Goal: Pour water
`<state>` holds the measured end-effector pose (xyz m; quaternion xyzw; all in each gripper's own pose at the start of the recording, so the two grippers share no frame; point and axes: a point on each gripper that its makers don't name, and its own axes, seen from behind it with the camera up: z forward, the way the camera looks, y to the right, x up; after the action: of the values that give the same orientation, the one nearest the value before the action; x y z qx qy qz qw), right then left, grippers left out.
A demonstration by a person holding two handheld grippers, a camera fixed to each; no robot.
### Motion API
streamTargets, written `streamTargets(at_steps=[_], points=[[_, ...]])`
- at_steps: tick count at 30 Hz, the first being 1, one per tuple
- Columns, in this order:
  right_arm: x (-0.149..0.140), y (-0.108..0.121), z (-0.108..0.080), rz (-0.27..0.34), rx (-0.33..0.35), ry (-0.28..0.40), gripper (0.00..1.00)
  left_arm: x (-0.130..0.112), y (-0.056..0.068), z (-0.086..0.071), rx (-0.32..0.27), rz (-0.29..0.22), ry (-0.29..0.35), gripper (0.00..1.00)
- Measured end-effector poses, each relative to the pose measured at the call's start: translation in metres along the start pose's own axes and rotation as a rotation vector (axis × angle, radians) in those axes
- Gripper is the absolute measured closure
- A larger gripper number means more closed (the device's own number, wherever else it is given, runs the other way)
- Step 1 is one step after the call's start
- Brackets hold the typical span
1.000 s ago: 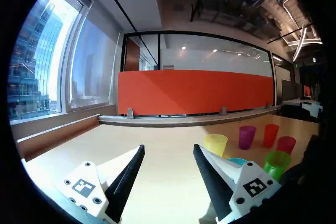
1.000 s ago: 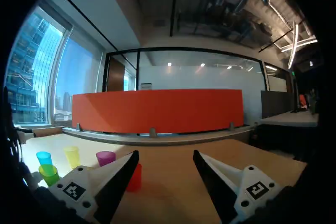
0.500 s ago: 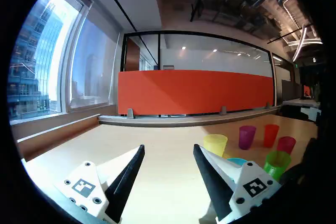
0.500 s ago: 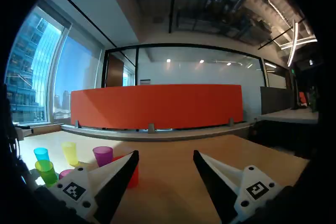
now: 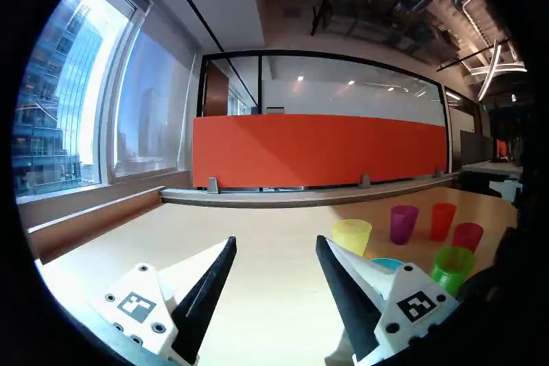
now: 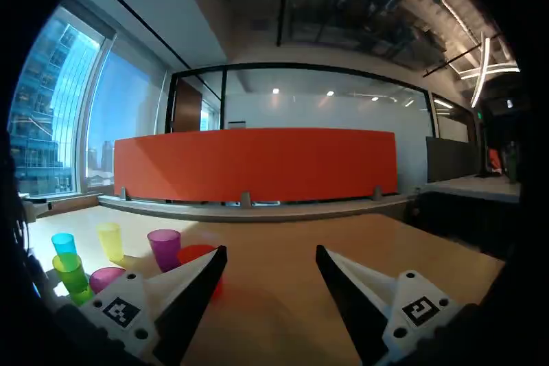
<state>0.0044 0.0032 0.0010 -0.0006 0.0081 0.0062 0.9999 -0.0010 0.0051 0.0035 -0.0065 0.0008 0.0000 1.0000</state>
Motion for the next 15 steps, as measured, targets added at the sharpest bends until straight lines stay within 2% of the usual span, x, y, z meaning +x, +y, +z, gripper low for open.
streamTargets(at_steps=[15], points=[[-0.0022, 0.001, -0.0008, -0.013, -0.013, -0.013, 0.0, 0.0001, 0.0004, -0.0008, 0.0, 0.0, 0.0, 0.15]])
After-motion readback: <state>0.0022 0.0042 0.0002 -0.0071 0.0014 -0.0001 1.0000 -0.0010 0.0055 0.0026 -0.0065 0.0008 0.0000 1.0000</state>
